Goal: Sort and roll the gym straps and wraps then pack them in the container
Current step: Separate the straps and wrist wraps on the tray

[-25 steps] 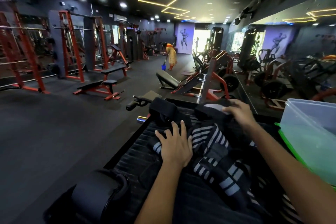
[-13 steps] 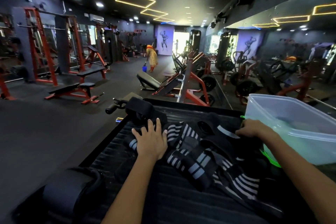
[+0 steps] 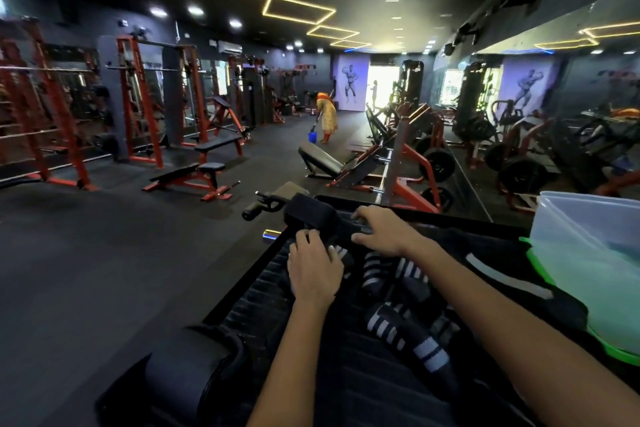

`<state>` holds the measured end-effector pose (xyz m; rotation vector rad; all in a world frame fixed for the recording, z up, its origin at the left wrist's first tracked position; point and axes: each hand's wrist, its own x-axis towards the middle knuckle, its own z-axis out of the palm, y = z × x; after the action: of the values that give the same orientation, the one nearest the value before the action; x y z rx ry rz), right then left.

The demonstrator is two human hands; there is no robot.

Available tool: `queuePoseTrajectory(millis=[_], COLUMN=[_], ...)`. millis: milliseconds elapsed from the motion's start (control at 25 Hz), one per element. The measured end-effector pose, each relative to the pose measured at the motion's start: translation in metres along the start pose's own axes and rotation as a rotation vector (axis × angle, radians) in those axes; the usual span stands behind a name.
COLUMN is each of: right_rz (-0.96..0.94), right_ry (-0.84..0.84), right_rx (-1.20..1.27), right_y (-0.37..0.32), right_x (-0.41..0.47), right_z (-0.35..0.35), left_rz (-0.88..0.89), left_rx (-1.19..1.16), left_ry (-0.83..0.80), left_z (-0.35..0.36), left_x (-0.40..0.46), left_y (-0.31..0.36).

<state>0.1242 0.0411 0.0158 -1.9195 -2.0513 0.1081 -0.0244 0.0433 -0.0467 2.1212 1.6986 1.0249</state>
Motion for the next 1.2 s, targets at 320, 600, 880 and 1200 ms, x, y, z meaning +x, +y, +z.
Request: queuePoseTrajectory(millis=[320, 600, 880, 1200], right_rz=[0.021, -0.043, -0.131, -0.218], right_ry=[0.051, 0.302, 0.532, 0.975], right_rx=[0.247, 0.340, 0.165, 0.167], right_y=[-0.026, -0.005, 0.027, 0.019], right_x=[0.075, 0.039, -0.056, -0.152], right_z=[0.049, 0.014, -0.041, -0.069], left_rz=[-0.150, -0.114, 0.126, -0.025], left_rx=[-0.252, -0.371, -0.419, -1.133], left_ry=[0.115, 0.160, 0.081, -0.653], left_z=[0.001, 0.003, 0.008, -0.006], left_x=[0.013, 0.011, 0.003, -0.026], left_y=[-0.011, -0.009, 0.010, 0.066])
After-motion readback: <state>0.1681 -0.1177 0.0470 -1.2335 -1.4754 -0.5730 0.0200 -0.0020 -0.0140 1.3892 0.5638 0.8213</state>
